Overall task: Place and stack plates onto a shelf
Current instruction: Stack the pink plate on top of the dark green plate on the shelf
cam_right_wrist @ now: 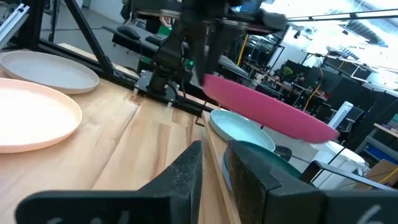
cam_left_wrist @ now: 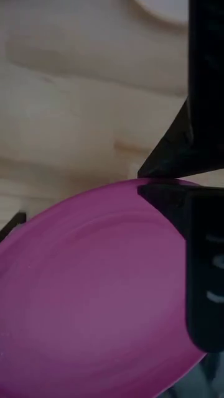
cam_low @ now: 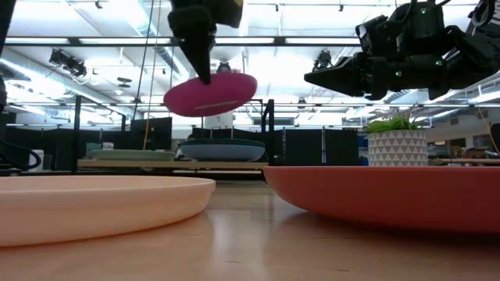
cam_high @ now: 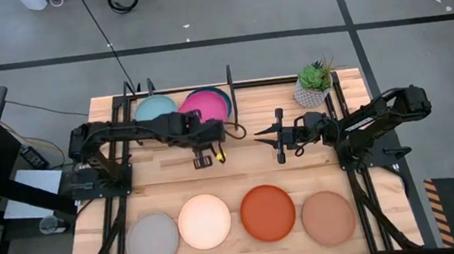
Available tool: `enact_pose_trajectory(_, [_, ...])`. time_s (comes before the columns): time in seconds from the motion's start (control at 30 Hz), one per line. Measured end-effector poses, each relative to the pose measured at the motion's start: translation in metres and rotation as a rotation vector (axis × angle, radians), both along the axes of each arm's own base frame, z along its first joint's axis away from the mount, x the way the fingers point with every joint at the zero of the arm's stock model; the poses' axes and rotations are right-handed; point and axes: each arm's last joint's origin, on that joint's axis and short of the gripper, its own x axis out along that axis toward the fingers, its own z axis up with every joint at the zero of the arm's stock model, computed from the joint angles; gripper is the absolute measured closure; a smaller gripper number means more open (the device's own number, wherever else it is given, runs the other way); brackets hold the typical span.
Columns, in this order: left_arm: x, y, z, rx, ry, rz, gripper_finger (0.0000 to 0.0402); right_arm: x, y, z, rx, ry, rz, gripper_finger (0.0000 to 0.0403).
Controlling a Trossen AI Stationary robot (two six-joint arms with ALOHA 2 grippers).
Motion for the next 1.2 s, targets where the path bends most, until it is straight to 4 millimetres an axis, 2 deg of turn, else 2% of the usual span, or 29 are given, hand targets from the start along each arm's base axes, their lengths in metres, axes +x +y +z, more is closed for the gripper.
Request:
enact_pose_trajectory(0.23, [0.002,0.035,-0.009,0.019,0.102,-0.134,0.0377,0.0,0.0,-0.001,0.0,0.006,0.0,0.0321])
enact_pose_trajectory(0.4, [0.004,0.062,-0.022,-0.021,0.155,-0.149,0.0377,0.0,0.0,-0.001,0.001,0.012,0.0,0.0321])
enact_pose_trajectory(0.63, [0.006,0.087,-0.029,-0.034,0.143,-0.137,0.0377,0.0,0.0,-0.002,0.002,0.018,0.0,0.0321])
enact_pose_trajectory(0.8, [0.01,0.094,-0.038,-0.102,0.117,-0.139,0.0377,0.0,0.0,-0.002,0.0,0.024,0.0,0.0321])
enact_pose_trajectory(1.1, [0.02,0.095,-0.051,-0.095,0.125,-0.132,0.0375,0.0,0.0,-0.003,-0.004,0.031,0.0,0.0321])
enact_pose_trajectory(1.2, [0.021,0.096,-0.05,-0.081,0.106,-0.113,0.0361,0.0,0.0,-0.003,-0.004,0.032,0.0,0.0321])
